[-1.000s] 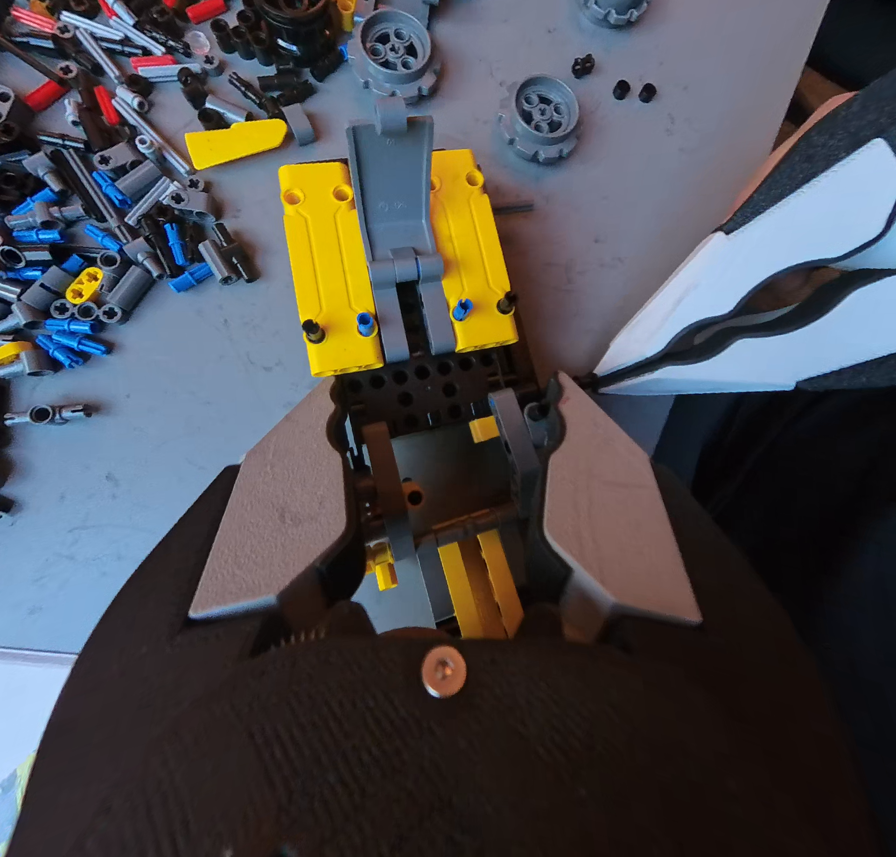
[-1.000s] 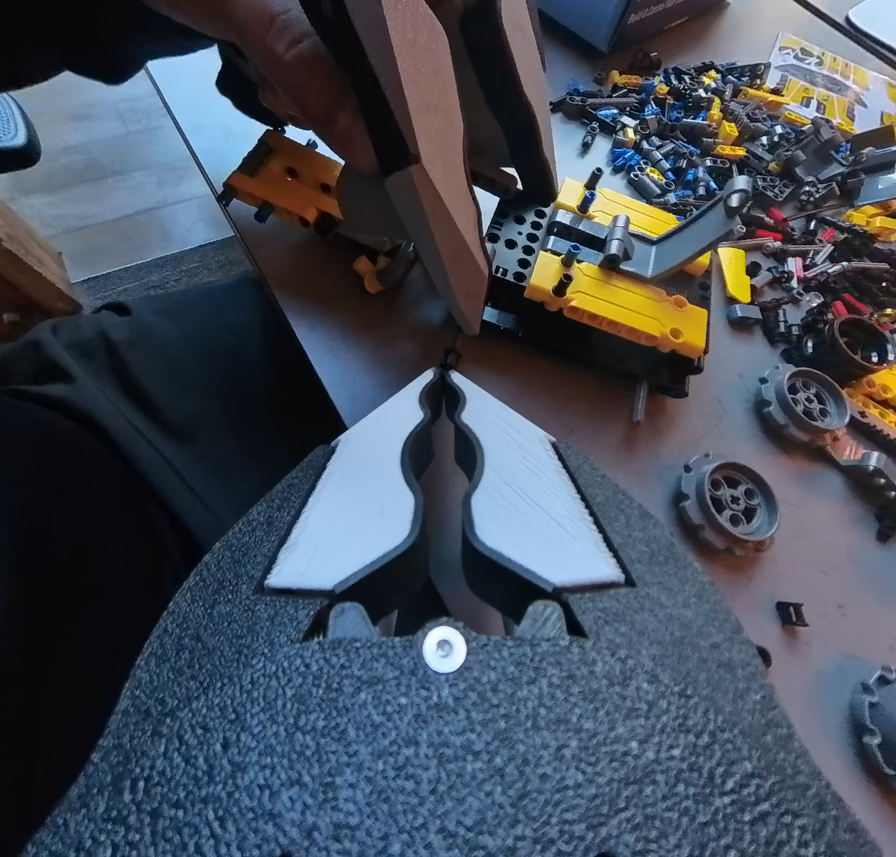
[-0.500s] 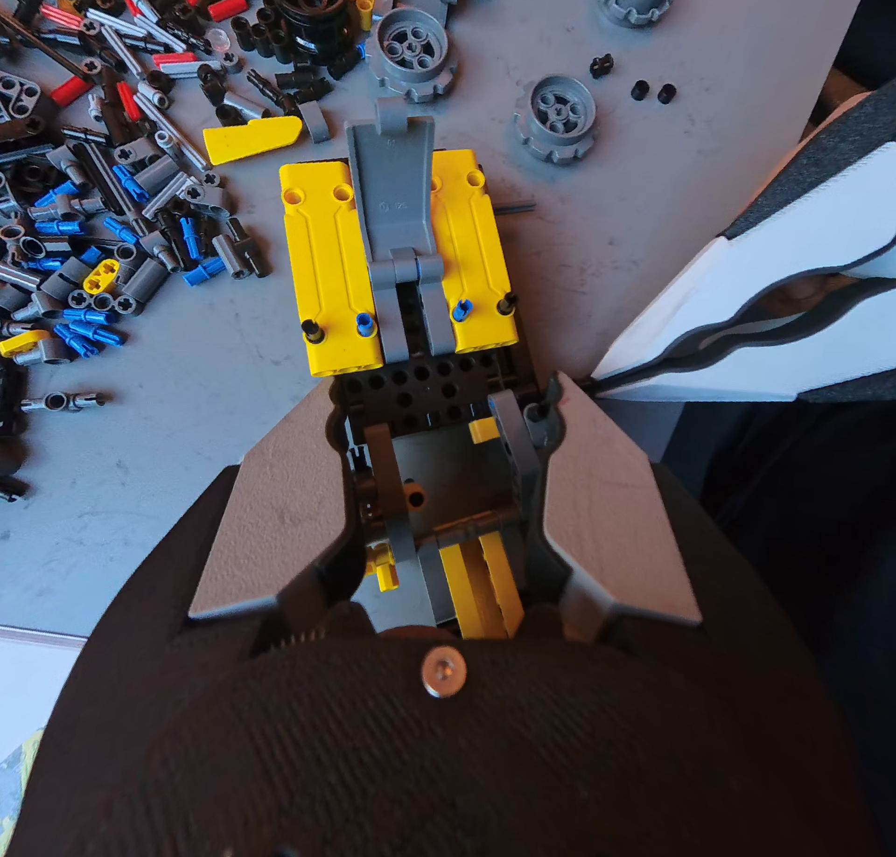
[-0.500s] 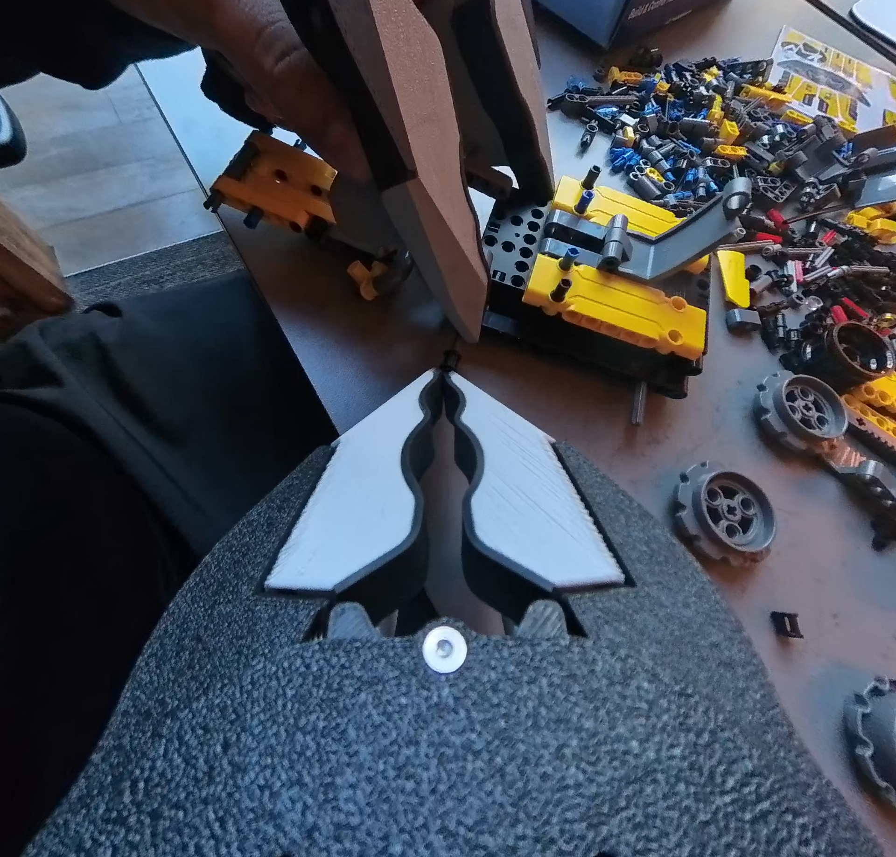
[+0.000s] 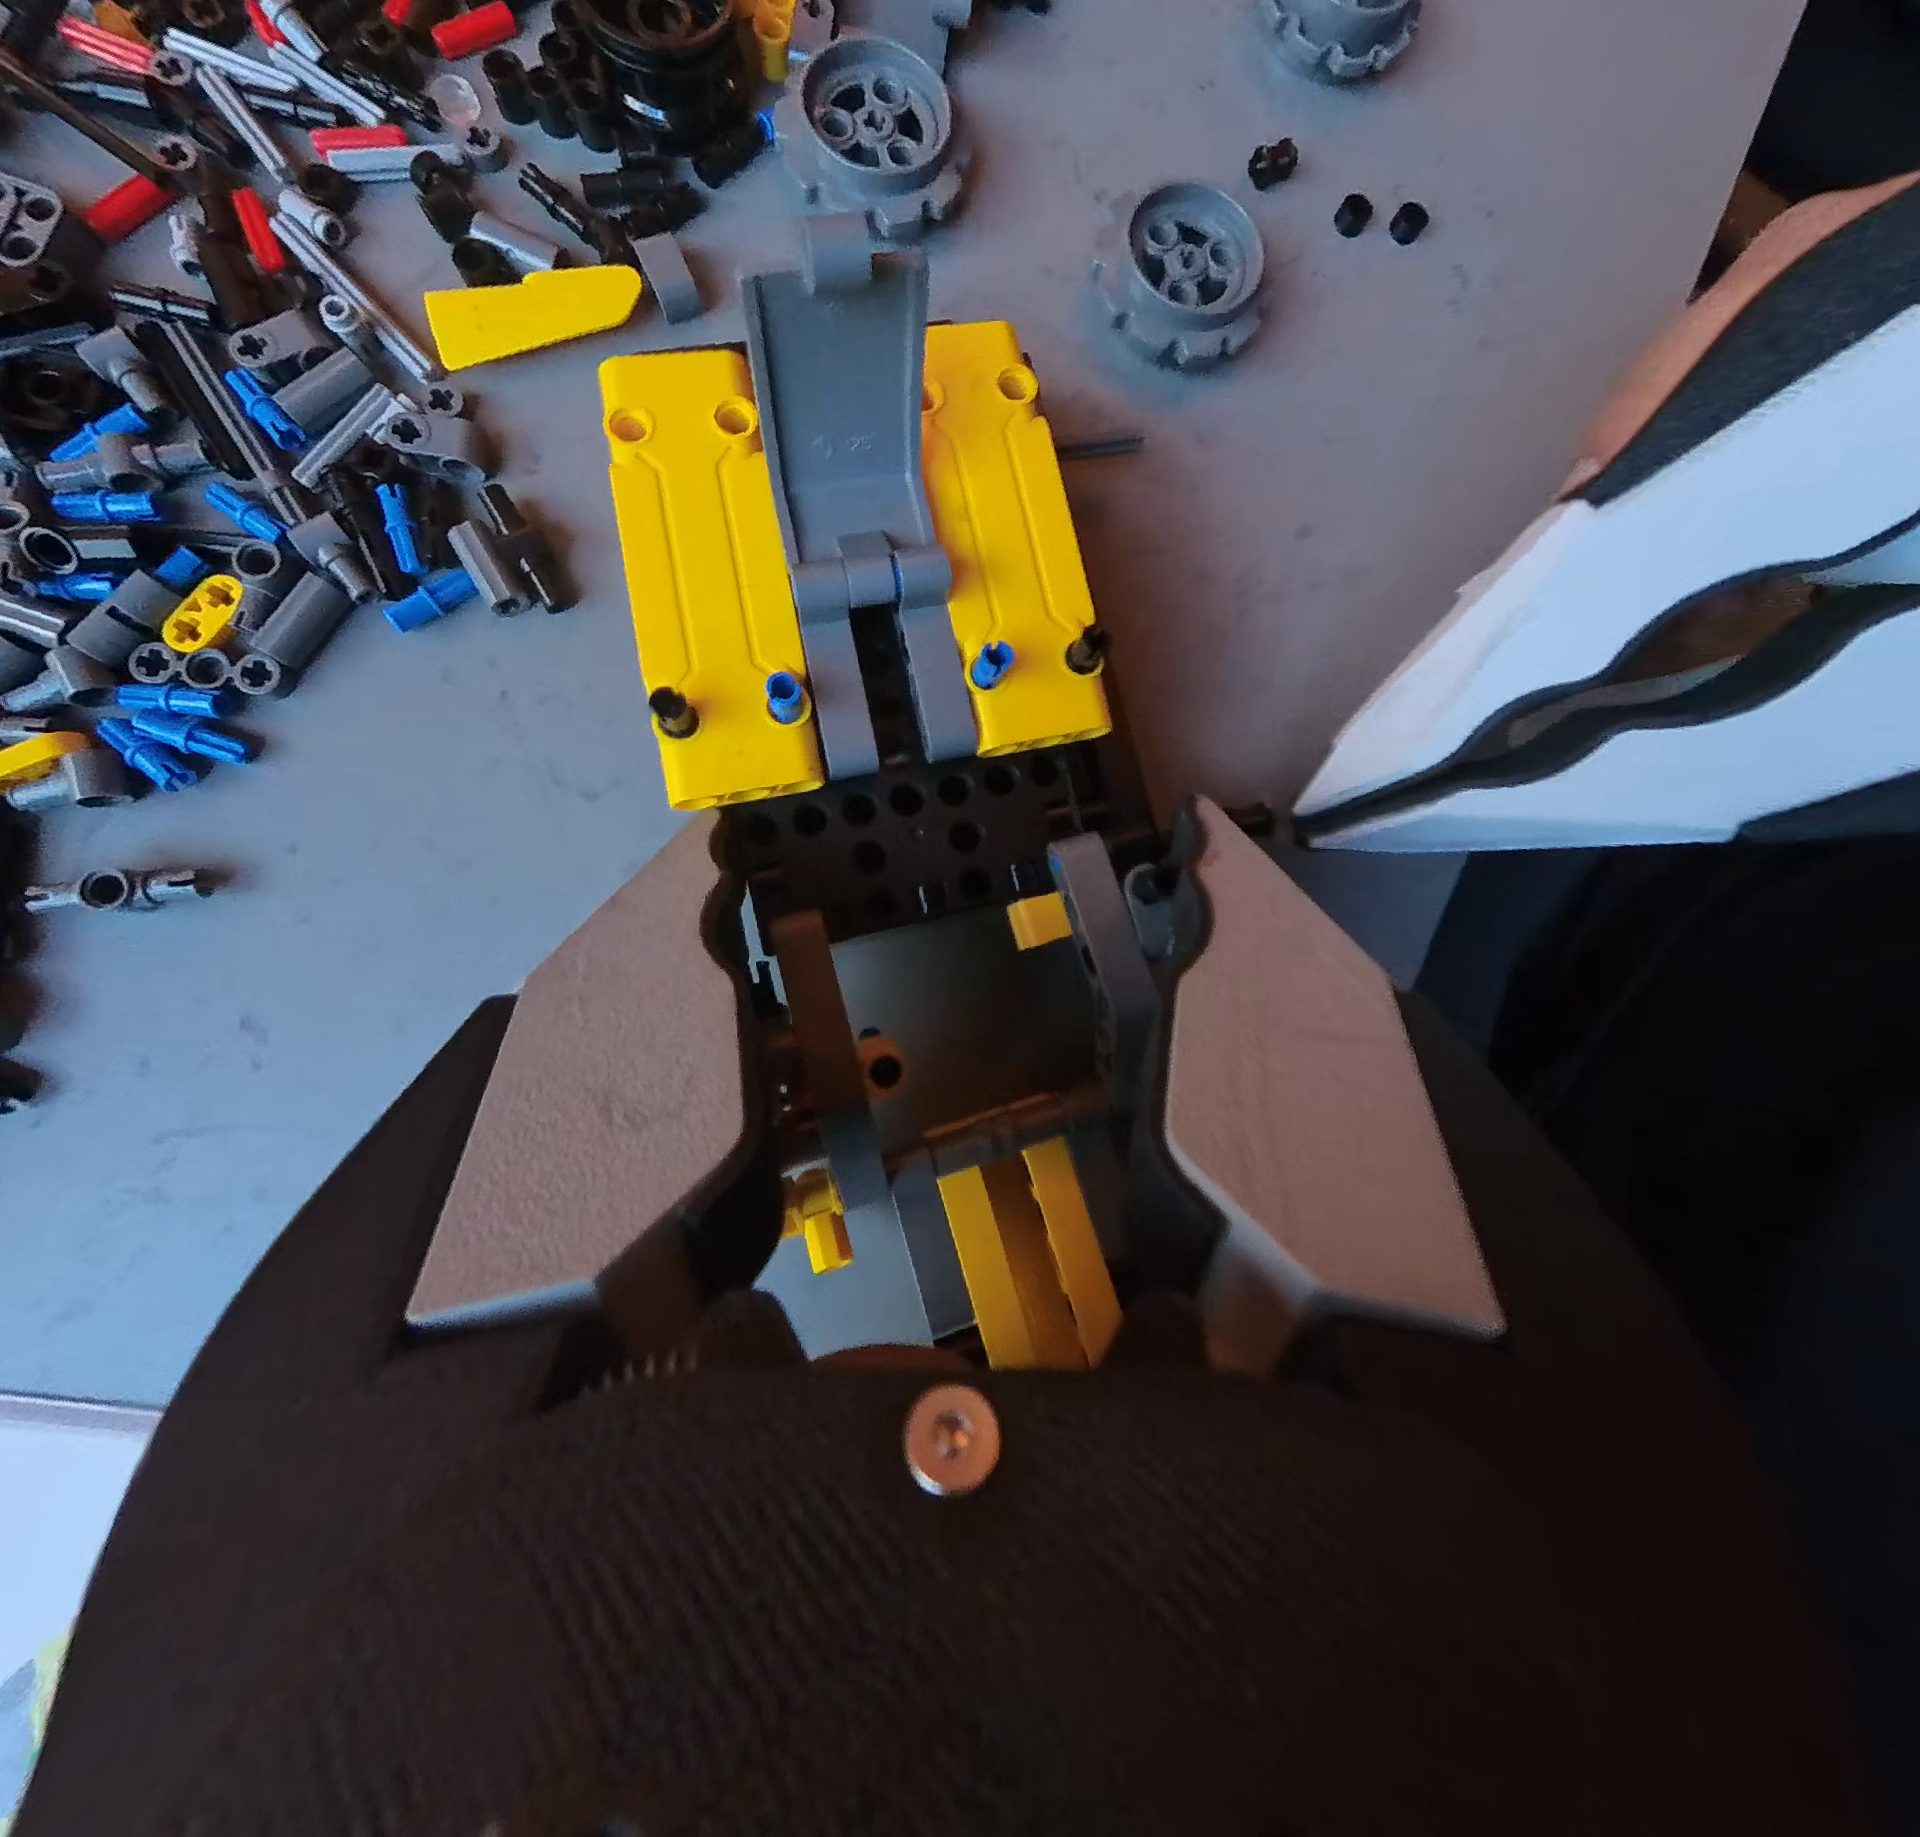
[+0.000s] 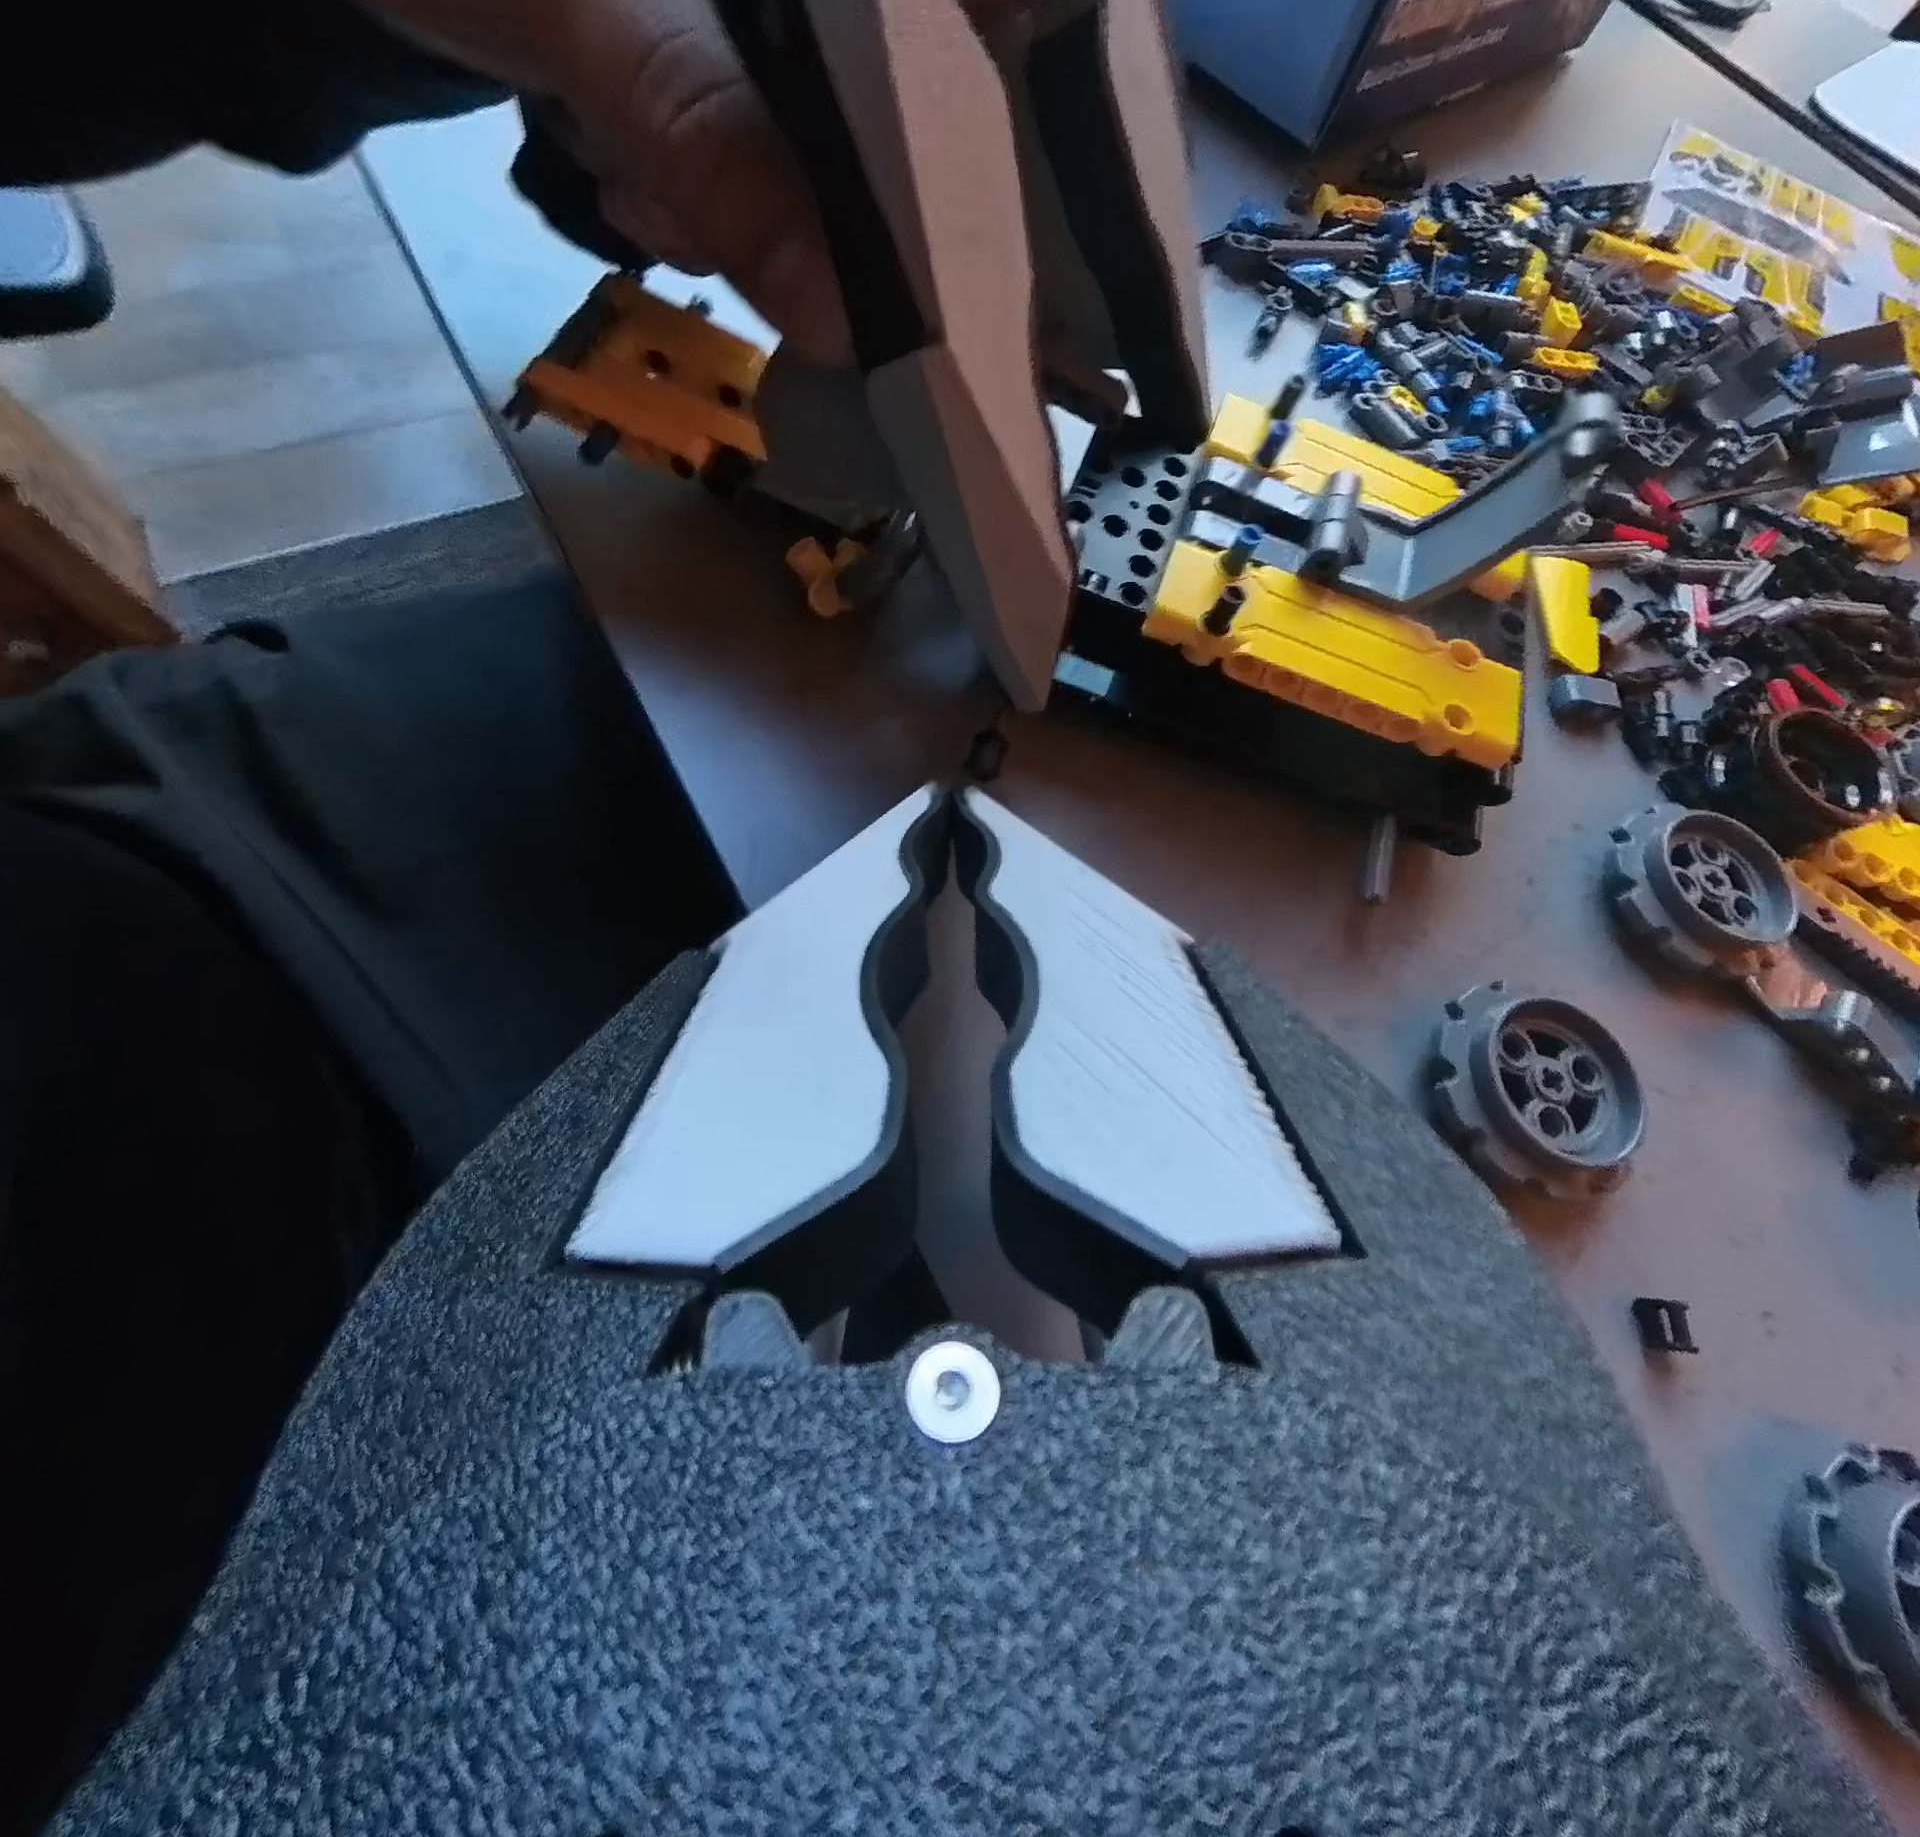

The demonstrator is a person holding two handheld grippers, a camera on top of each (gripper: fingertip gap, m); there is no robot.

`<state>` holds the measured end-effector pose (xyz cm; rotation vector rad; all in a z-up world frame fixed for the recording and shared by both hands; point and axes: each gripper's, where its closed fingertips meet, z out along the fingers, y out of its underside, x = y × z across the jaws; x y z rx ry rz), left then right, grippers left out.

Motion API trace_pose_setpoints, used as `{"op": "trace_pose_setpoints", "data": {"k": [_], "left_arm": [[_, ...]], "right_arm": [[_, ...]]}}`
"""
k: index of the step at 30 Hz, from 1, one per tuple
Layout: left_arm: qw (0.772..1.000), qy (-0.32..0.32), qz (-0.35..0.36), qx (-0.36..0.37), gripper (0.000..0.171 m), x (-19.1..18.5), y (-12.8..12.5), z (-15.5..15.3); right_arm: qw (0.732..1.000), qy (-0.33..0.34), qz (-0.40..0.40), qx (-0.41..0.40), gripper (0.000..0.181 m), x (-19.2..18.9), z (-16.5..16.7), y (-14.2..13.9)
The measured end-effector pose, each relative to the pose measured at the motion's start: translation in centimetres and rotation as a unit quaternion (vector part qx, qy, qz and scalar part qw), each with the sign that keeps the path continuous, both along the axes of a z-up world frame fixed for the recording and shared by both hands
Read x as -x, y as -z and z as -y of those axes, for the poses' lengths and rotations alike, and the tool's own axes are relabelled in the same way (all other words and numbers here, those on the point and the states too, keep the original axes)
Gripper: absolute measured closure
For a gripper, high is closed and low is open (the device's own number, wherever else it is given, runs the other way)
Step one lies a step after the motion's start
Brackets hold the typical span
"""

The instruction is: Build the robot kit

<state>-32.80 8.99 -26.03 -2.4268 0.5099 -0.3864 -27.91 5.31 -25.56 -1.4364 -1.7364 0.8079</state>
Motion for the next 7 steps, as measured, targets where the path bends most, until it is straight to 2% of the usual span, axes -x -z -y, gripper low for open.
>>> {"op": "trace_pose_setpoints", "data": {"k": [3,7], "left_arm": [[1.000,0.013,0.008,0.001,0.092,0.0,-0.1,0.0],[1.000,0.028,0.010,0.002,0.092,-0.2,-0.1,0.2]], "right_arm": [[0.999,-0.031,0.020,-0.013,0.181,-0.5,0.6,0.7],[1.000,-0.008,-0.003,-0.019,0.181,-0.3,-0.4,-0.2]]}}
